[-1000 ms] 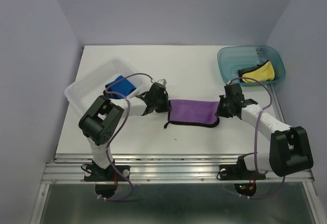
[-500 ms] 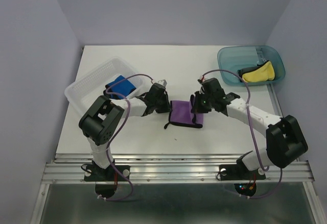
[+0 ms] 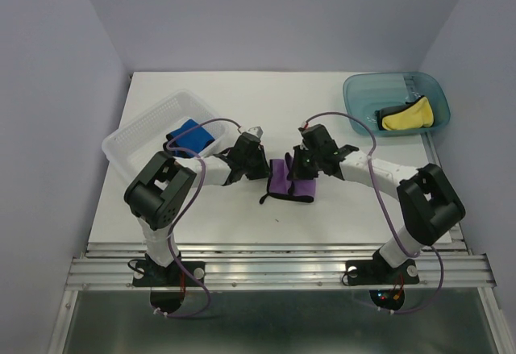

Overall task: Fold and stack the towels
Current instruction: Fold the towel

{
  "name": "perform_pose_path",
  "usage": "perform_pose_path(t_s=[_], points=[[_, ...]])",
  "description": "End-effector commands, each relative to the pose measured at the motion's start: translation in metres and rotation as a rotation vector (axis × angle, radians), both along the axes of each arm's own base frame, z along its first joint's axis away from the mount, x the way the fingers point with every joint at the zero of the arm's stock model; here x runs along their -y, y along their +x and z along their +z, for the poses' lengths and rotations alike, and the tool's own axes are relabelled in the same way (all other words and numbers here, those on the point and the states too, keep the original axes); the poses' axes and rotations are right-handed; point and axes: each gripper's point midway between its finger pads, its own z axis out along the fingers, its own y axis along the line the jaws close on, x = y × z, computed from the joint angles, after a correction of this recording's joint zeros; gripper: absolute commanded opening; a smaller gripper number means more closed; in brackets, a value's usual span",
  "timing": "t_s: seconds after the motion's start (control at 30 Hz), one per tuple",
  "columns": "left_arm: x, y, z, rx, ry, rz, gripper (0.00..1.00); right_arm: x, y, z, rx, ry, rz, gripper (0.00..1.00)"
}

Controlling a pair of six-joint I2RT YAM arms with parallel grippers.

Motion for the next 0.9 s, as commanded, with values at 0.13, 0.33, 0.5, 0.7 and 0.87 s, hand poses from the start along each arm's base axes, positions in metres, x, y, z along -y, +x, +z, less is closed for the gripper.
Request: perform_pose_path(t_s=[0.13,0.33,0.5,0.7,0.87], points=[[-0.004,-0.012,0.001,-0.008,0.008,-0.014,0.00,-0.034,0.024,0.026,0.062,0.104,-0.008,0.01],[-0.004,-0.012,0.000,-0.011,0.008,-0.015,0.00,-0.037,0.033,0.022,0.072,0.094,-0.037,0.01],[-0.004,-0.012,0.000,-0.012,0.007,-0.016,0.00,-0.038,0.035,0.016,0.062,0.090,-0.041,0.01],[-0.004,-0.012,0.001,-0.012,0.006,-0.015,0.00,-0.038,0.033,0.004,0.035,0.077,-0.041,0.01],[-0.003,-0.012,0.002,-0.010,0.004,-0.015,0.02,-0.038,0.033,-0.002,0.021,0.065,-0.047,0.08]])
